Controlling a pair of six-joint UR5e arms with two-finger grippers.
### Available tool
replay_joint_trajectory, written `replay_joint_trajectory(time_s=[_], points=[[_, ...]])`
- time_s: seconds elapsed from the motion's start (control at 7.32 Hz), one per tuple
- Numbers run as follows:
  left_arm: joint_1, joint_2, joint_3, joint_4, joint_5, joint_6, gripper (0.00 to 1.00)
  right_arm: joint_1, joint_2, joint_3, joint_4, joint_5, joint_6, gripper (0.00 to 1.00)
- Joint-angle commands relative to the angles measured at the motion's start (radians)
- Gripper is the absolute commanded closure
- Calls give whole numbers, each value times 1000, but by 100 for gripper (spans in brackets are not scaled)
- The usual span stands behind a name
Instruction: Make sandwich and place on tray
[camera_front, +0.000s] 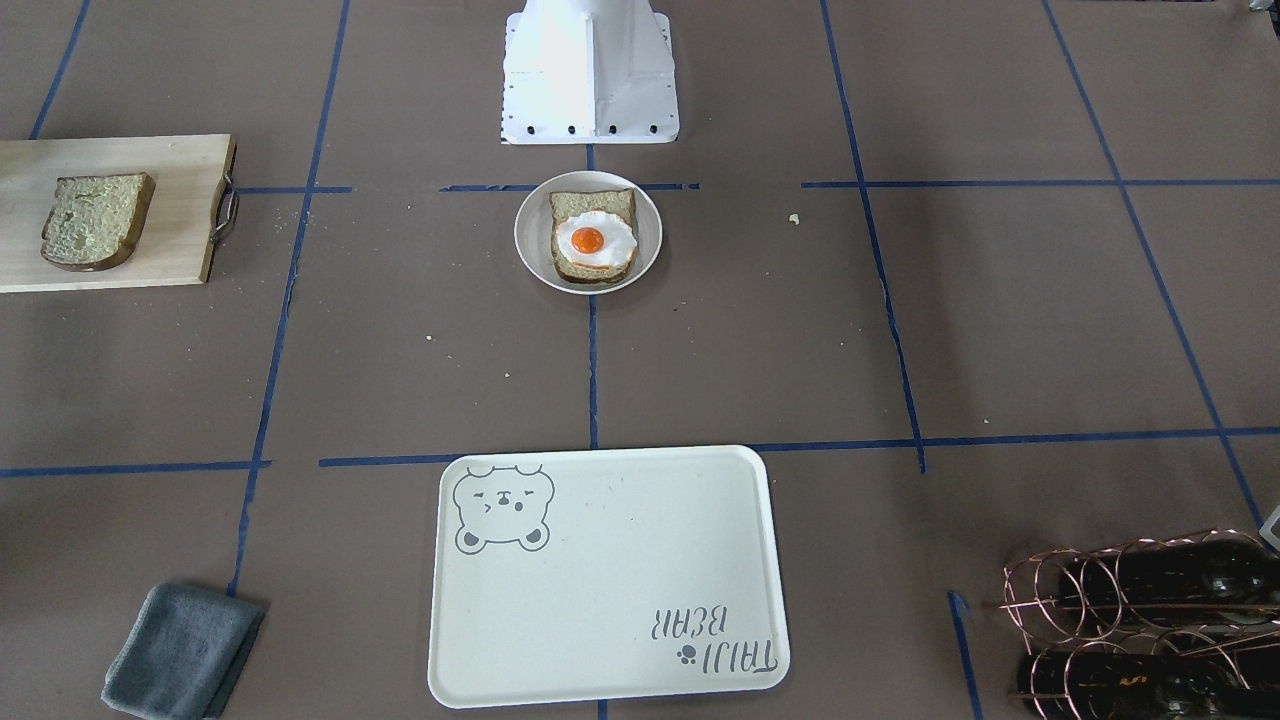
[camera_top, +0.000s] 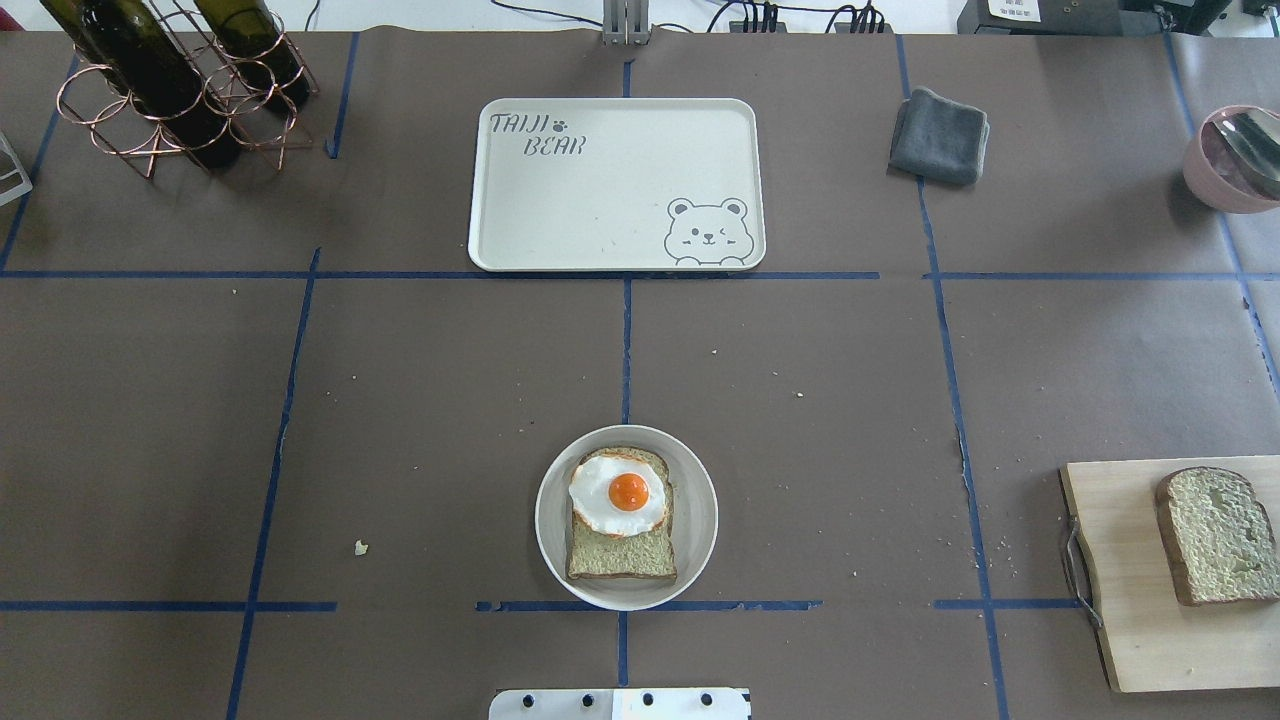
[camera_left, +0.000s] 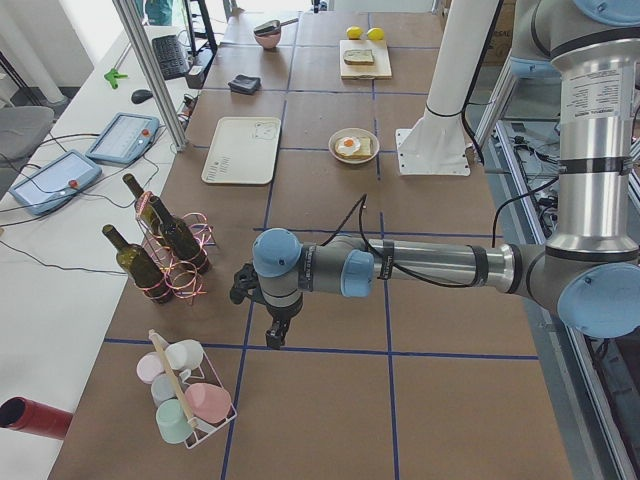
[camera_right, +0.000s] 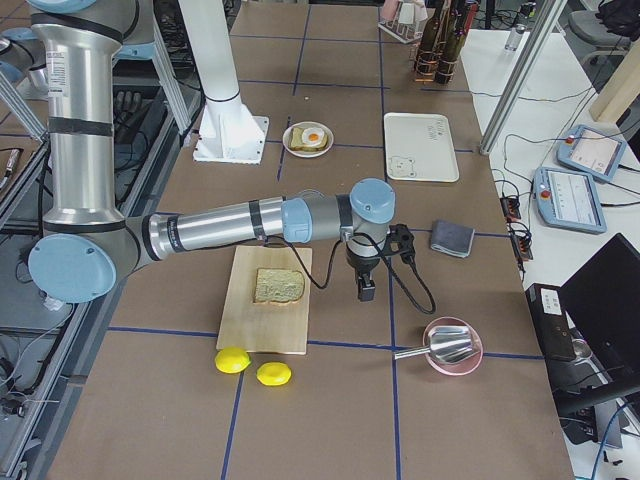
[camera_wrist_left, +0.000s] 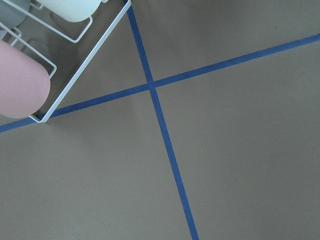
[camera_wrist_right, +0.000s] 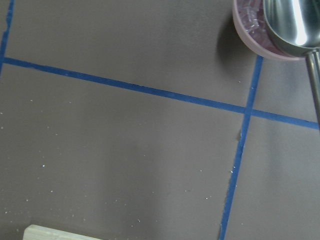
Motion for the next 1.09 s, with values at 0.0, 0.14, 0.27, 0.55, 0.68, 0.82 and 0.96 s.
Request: replay_joint_trajectory(time_s=[0.0,0.14,0.27,0.55,0.68,0.82,0.96], points=[[2,-1,0,0,0,0,0,-74,-133,24,362,23,139,0],[2,-1,0,-2,0,0,0,-128,-208,21,530,26,340,0],[2,-1,0,-2,0,0,0,-180,-282,5,698,13,476,0],[2,-1,0,0,0,0,0,-235,-349,-101,984,7,590,8],[2,-1,0,0,-2,0,0,-266,-349,-186,1128,5,659,16],[2,-1,0,-2,0,0,0,-291,-352,-217,1192,0,681,21],[2,-1,0,-2,0,0,0,-315,-359,-217,1194,-13,686,22]])
